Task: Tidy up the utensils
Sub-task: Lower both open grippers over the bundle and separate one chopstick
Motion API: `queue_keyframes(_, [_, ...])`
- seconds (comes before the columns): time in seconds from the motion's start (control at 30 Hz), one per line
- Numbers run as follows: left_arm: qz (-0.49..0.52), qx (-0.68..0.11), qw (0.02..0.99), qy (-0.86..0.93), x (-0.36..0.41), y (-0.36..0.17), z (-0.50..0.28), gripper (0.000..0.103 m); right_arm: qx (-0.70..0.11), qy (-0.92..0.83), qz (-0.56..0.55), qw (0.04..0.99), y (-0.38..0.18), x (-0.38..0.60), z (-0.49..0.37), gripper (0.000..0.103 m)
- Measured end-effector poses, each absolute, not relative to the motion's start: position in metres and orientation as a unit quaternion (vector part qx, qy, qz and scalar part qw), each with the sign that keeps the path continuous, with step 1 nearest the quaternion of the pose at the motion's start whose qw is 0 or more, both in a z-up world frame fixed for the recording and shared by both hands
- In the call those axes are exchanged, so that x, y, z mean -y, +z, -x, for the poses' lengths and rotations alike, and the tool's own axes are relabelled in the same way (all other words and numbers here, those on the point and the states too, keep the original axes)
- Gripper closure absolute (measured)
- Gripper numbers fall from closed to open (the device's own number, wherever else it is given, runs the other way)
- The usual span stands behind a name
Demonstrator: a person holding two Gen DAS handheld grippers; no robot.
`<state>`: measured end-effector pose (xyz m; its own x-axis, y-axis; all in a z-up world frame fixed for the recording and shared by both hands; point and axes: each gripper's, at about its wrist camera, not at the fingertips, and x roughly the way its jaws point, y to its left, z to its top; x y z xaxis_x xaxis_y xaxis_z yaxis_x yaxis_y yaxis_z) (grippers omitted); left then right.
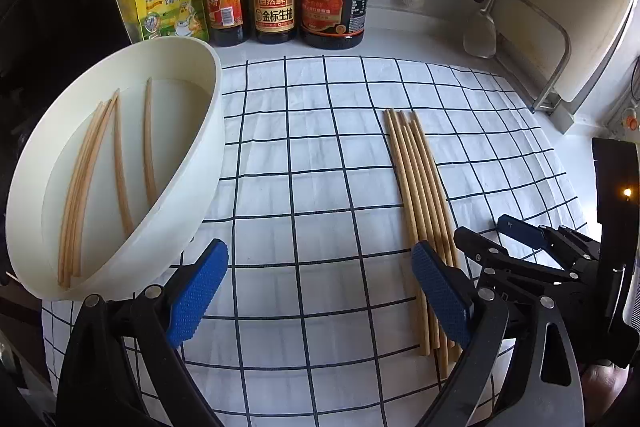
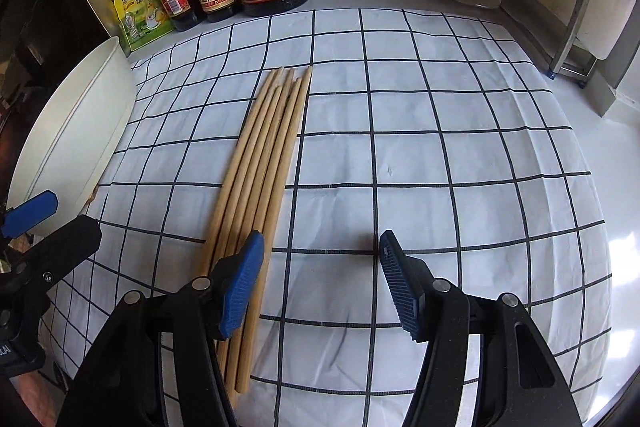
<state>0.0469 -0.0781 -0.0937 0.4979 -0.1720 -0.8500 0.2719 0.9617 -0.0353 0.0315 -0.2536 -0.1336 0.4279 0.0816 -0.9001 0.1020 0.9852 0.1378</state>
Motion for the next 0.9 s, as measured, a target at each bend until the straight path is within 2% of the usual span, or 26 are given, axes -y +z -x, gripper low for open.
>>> queue_keyframes(0.53, [-0.047,-0.489,0.861,-0.130,0.075,-0.099,-0.050,0.012,-0.556,-0.024,-0.019,0.830,-0.138,0.236,-0.038,0.045])
queue_keyframes(0.9, [-0.060,-0.496,0.855,-0.143,0.095,-0.109,-0.049,0.012,-0.549,-0.022,-0.020,0.835,-0.139,0.256,-0.023,0.045])
